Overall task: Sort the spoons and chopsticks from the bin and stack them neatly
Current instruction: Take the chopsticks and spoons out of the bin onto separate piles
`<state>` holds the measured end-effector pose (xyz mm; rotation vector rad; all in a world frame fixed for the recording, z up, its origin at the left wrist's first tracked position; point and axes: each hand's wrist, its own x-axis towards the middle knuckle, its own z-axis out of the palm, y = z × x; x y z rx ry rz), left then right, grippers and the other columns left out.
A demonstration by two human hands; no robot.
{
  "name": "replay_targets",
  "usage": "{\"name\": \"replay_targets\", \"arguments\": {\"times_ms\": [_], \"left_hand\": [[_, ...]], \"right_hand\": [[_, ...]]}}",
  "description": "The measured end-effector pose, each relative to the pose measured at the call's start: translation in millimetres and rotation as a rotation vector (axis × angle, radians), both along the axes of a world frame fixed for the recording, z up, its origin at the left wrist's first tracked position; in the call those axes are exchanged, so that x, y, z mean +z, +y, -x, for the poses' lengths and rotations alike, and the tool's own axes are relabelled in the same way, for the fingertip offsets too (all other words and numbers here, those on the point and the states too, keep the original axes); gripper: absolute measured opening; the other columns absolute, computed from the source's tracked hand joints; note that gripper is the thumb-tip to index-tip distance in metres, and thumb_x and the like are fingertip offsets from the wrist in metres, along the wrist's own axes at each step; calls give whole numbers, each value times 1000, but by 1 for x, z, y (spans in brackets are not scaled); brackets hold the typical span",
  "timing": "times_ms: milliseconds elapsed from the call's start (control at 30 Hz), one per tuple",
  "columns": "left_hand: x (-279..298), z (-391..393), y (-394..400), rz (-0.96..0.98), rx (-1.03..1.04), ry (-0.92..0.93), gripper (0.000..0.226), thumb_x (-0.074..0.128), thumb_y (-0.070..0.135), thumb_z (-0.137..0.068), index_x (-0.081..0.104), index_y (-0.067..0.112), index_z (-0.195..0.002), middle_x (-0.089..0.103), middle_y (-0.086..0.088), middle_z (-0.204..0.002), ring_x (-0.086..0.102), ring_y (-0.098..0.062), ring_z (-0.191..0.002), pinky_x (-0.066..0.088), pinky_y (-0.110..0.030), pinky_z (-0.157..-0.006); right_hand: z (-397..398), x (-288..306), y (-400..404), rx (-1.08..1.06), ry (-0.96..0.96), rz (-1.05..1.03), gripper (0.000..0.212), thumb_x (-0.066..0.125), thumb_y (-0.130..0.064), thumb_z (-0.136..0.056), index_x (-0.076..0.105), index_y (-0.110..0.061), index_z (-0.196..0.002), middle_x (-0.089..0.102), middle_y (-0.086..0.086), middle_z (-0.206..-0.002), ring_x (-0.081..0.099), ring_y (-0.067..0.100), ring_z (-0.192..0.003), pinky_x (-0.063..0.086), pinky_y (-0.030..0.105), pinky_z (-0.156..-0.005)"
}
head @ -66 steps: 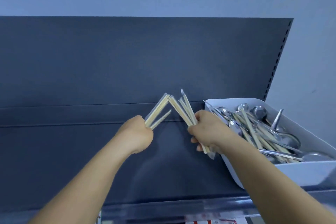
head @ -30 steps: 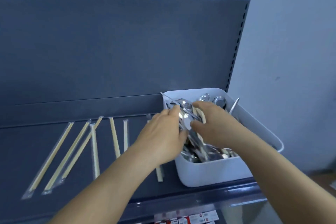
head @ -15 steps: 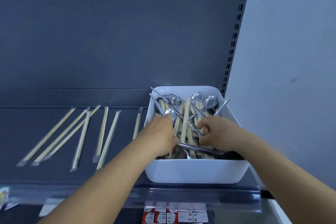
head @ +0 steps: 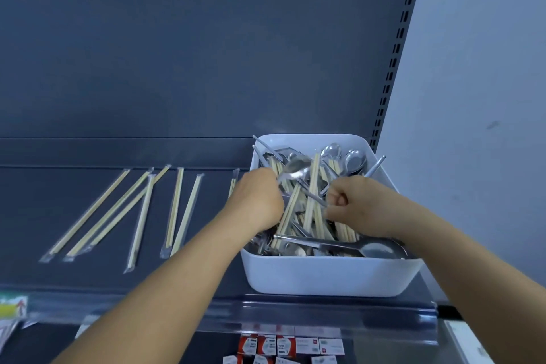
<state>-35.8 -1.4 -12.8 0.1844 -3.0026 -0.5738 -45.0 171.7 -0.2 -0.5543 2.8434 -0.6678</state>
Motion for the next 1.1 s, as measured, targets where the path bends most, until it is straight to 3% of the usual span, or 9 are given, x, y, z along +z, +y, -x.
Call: {"name": "replay_targets", "arguments": {"times_ms": [67,167,233,333,467,600,767,1000,1100], "left_hand": [[3,7,-4,11,22,49,9,45,13,-95,50,11,-87,51,-5,-89,48,-21,-69,33,-29,-52],[2,19,-11,10,30,85,10,44,14,-95,52,10,-100,41,-5,-98,46,-26,-81,37,-34,-67],[-2,28,-17,33,29,68,13,43,13,-95,51,10,-105,40,-7,-106,46,-27,-86,38,-35,-70],[-10,45,-24,122,-45,91,19,43,12,-94,52,11,-111,38,-5,-125,36,-25,-111,36,-32,-84],[-15,66,-29,231,-221,33,26,42,10,-94,50,15,-118,32,3,-141,24,-20,-131,27,-36,-101],[-13,76,-30,346,-280,-41,15,40,7,-91,42,22,-96,41,5,-100,35,-17,-119,24,-40,-96],[-7,73,-32,548,-335,-38,21,43,4,-87,37,23,-94,44,4,-89,35,-20,-98,19,-45,-98],[1,54,-29,686,-303,120,13,45,11,-92,44,19,-82,37,4,-73,26,-20,-83,13,-36,-78],[11,44,-31,695,-184,135,13,47,16,-93,43,21,-82,39,2,-79,27,-20,-84,15,-36,-81]], "right_hand": [[-3,-1,-2,42,-65,23,12,64,-21,-83,58,-22,-74,52,-12,-64,49,9,-59,45,23,-63],[-7,-7,-7,104,-154,-25,9,68,-24,-81,62,-29,-79,55,-16,-64,53,1,-58,44,18,-59],[-8,-7,-8,118,-182,-44,11,71,-24,-79,62,-30,-77,57,-15,-66,54,3,-60,43,18,-57],[-7,-4,-9,162,-163,-139,4,67,-24,-80,67,-26,-76,60,-13,-67,55,5,-64,43,19,-60],[-4,-5,-11,176,-121,-233,18,55,-24,-86,57,-26,-68,60,-8,-74,56,11,-71,48,27,-69],[6,-4,-8,74,-29,-202,23,45,-21,-91,45,-22,-68,54,-5,-74,52,17,-72,45,31,-72],[17,-6,-16,-113,63,-23,27,45,-14,-91,39,-19,-65,52,-7,-63,46,9,-56,33,26,-53],[27,-7,-19,-162,72,33,41,52,-16,-91,32,-14,-55,43,3,-59,38,17,-53,30,28,-51],[29,-2,-19,-156,141,89,36,51,-16,-90,45,-15,-55,48,-2,-56,43,17,-54,34,29,-53]]}}
